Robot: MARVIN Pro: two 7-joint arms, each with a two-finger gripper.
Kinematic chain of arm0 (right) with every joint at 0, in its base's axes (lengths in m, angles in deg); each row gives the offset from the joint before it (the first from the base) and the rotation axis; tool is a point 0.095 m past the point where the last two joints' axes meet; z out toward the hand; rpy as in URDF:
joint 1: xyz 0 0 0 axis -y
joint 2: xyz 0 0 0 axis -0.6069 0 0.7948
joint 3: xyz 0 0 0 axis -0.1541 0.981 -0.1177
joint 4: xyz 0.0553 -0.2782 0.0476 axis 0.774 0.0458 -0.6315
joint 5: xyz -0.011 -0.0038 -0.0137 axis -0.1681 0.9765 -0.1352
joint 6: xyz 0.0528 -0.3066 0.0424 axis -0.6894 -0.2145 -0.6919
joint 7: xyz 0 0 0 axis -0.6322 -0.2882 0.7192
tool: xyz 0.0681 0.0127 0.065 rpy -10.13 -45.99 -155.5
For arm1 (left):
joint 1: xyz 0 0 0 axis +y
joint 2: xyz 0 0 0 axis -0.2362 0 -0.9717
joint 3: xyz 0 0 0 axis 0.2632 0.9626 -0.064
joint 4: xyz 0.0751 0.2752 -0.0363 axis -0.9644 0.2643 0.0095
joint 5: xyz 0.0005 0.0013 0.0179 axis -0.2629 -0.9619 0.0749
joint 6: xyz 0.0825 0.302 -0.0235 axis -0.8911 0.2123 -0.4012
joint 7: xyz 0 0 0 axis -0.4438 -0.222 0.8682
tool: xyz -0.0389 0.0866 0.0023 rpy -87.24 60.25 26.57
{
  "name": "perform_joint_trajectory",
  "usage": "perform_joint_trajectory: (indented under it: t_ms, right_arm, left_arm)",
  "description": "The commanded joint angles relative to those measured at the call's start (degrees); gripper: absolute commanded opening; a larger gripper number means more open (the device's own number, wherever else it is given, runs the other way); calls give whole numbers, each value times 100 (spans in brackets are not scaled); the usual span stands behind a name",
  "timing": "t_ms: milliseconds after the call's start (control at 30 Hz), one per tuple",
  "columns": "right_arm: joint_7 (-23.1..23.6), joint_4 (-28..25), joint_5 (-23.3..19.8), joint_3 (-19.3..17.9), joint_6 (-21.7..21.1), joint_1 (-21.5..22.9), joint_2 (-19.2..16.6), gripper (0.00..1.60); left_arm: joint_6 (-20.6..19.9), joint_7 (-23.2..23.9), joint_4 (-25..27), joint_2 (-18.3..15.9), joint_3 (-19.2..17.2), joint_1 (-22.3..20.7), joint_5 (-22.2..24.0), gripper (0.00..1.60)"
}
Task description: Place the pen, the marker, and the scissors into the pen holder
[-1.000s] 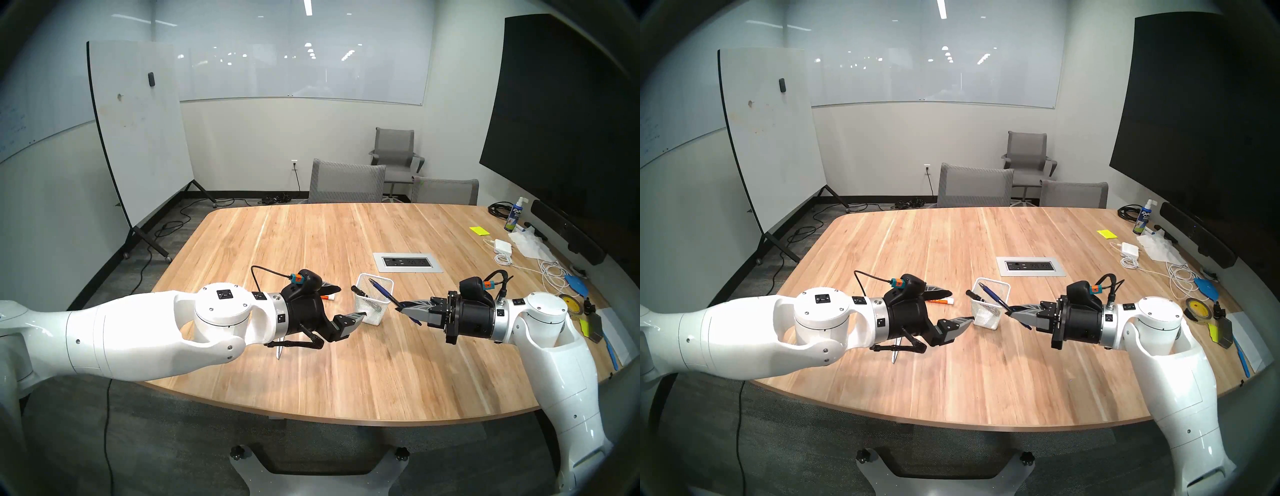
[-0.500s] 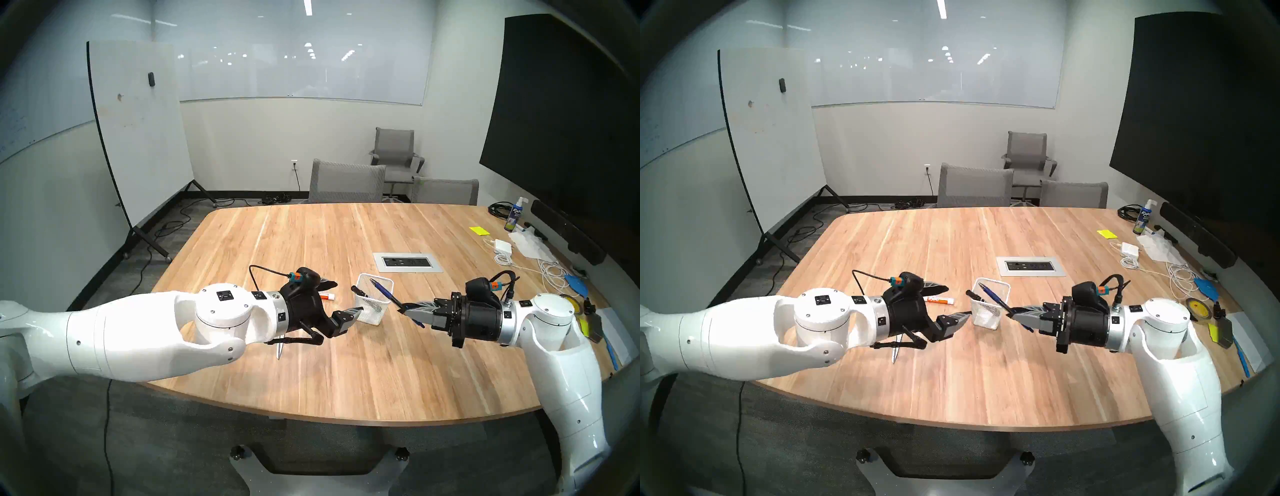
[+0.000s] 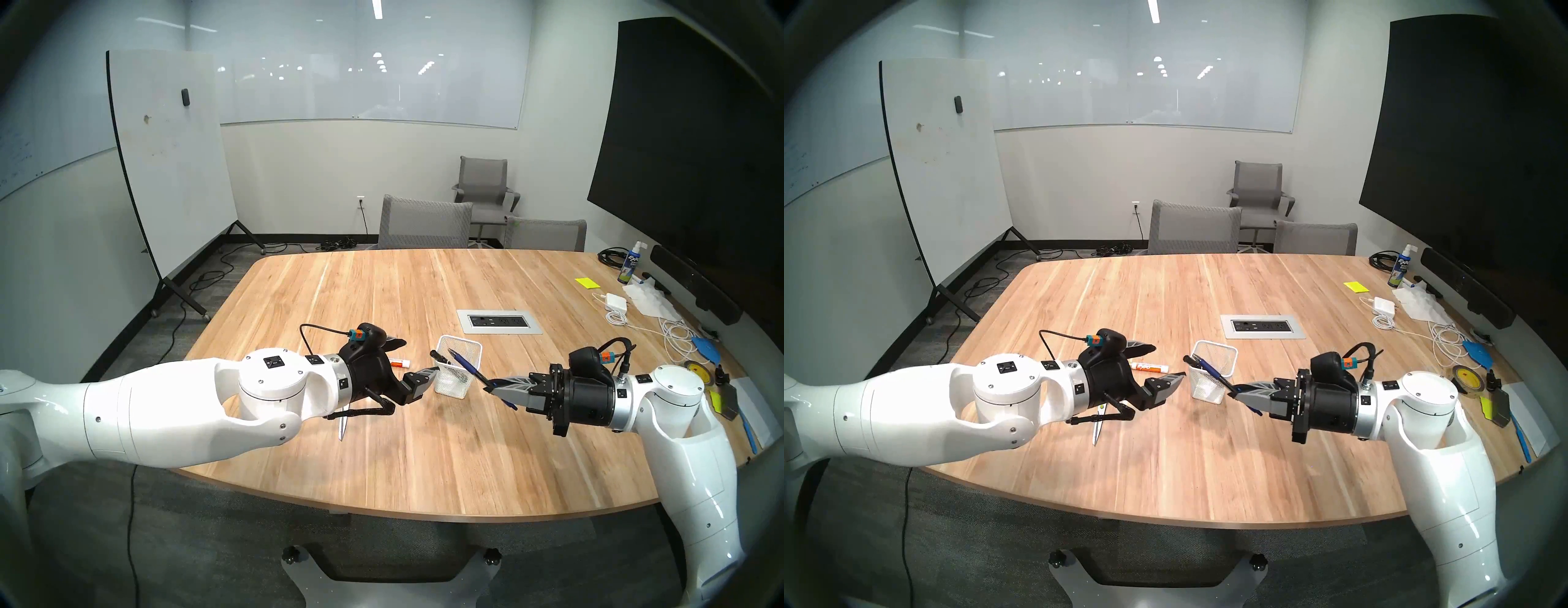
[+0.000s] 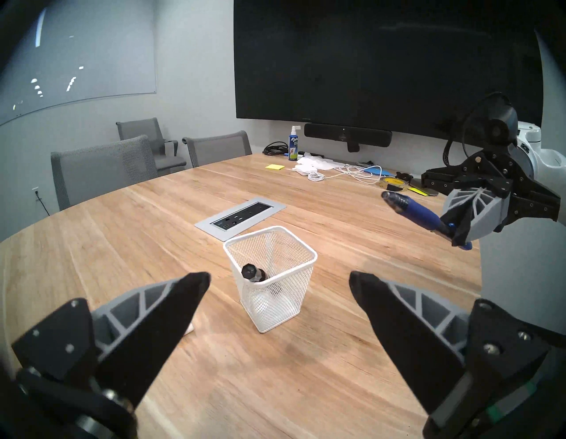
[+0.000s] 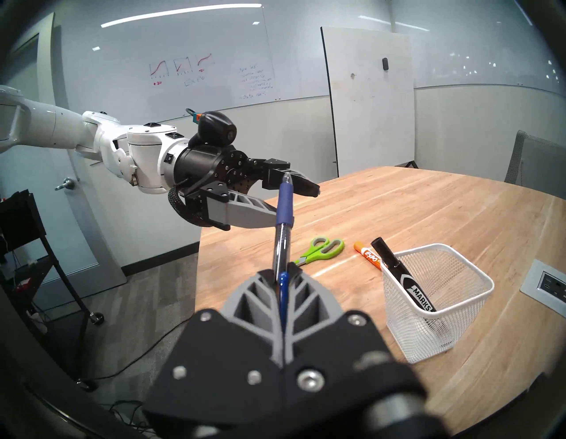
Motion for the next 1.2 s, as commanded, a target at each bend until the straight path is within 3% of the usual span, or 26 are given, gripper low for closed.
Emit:
perform_joint_trajectory:
  t_ms: [0, 700, 1167]
  right_arm:
    - [-16, -194, -28, 48, -39, 7, 63, 0]
    - [-69, -248, 142, 345, -25, -101, 191, 0]
    - [-230, -248, 420, 630, 54, -135, 266, 0]
  left_arm:
    - [159, 15, 27, 49, -110, -62, 6, 160]
    - [294, 93, -53, 113, -103, -80, 43, 160]
    - [175, 16, 173, 115, -149, -208, 16, 160]
